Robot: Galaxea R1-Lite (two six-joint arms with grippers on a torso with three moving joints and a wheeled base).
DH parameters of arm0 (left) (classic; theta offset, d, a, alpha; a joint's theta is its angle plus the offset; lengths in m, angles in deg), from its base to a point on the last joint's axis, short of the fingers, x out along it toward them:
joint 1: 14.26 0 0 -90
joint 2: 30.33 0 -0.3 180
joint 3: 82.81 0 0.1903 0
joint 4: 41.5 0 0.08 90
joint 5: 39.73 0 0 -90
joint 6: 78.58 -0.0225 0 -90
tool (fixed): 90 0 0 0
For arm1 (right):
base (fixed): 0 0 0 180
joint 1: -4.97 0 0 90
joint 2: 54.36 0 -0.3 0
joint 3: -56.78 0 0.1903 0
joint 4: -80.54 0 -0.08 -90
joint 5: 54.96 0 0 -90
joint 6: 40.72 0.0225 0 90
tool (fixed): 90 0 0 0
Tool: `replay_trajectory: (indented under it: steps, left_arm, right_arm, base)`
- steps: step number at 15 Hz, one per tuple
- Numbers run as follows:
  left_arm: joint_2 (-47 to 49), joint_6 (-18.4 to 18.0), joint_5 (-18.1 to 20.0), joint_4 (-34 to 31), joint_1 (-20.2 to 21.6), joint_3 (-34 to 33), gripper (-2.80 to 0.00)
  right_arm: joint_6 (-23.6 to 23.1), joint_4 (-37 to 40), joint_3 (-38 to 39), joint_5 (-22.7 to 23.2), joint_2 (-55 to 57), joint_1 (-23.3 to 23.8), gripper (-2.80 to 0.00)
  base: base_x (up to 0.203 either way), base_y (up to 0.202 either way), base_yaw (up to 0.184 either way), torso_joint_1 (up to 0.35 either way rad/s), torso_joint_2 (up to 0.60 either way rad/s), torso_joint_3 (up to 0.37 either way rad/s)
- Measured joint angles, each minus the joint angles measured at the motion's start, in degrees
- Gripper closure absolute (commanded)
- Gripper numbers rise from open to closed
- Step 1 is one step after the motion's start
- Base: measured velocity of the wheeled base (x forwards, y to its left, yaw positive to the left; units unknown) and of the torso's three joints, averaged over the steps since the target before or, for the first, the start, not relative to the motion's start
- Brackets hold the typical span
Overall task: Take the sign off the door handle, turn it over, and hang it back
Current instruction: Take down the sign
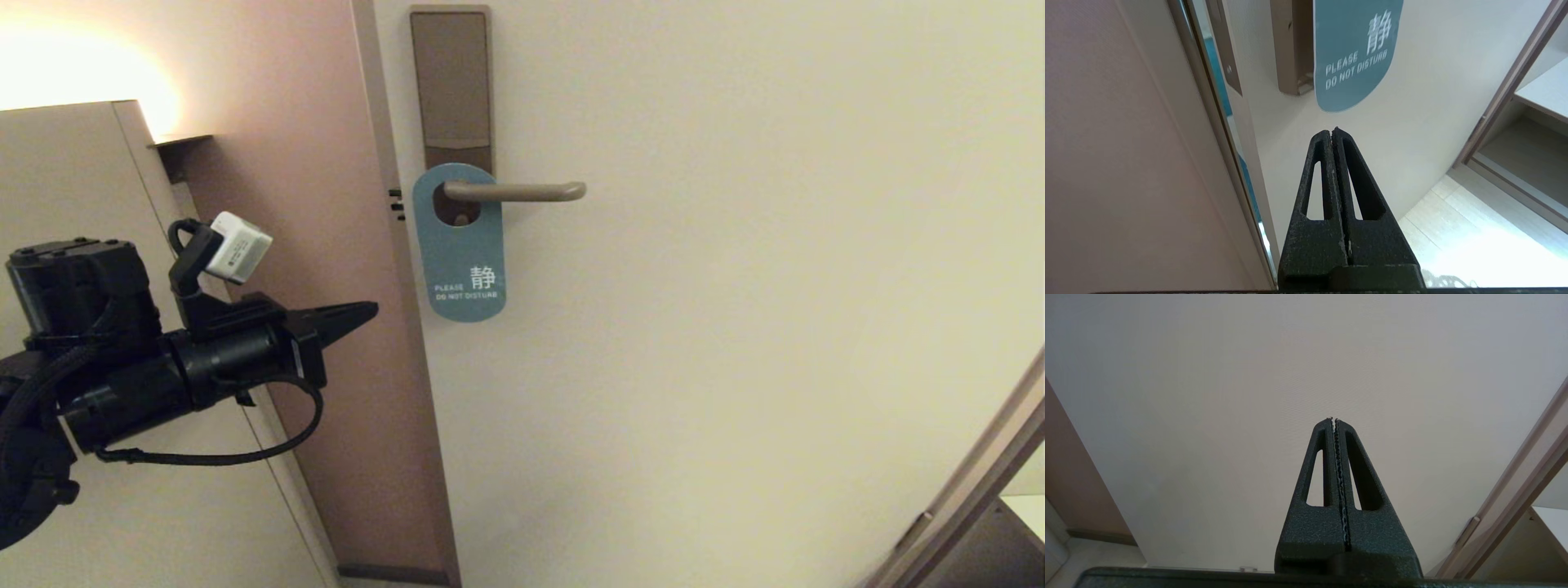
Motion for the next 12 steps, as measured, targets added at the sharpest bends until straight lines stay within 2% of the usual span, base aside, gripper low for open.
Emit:
replay_trajectory:
  steps: [6, 7, 12]
  left_arm:
    - [1.82, 0.03, 2.40, -0.16, -0.20, 0.33, 0.00]
    - [1.87, 0.11, 2.38, -0.26, -0.26, 0.30, -2.80]
    - [2.01, -0.19, 2.22, -0.16, -0.44, 0.08, -2.80]
  right_arm:
    - [-0.02, 0.01, 0.00, 0.01, 0.00, 0.00, 0.00]
    - [0.00, 0.01, 0.00, -0.01, 0.00, 0.00, 0.00]
    - [-0.02, 0.01, 0.00, 0.00, 0.00, 0.00, 0.00]
  base:
    - [0.000, 0.000, 0.000, 0.000, 0.00, 0.000]
    - [0.000, 0.000, 0.000, 0.000, 0.00, 0.000]
    - [0.000, 0.000, 0.000, 0.000, 0.00, 0.000]
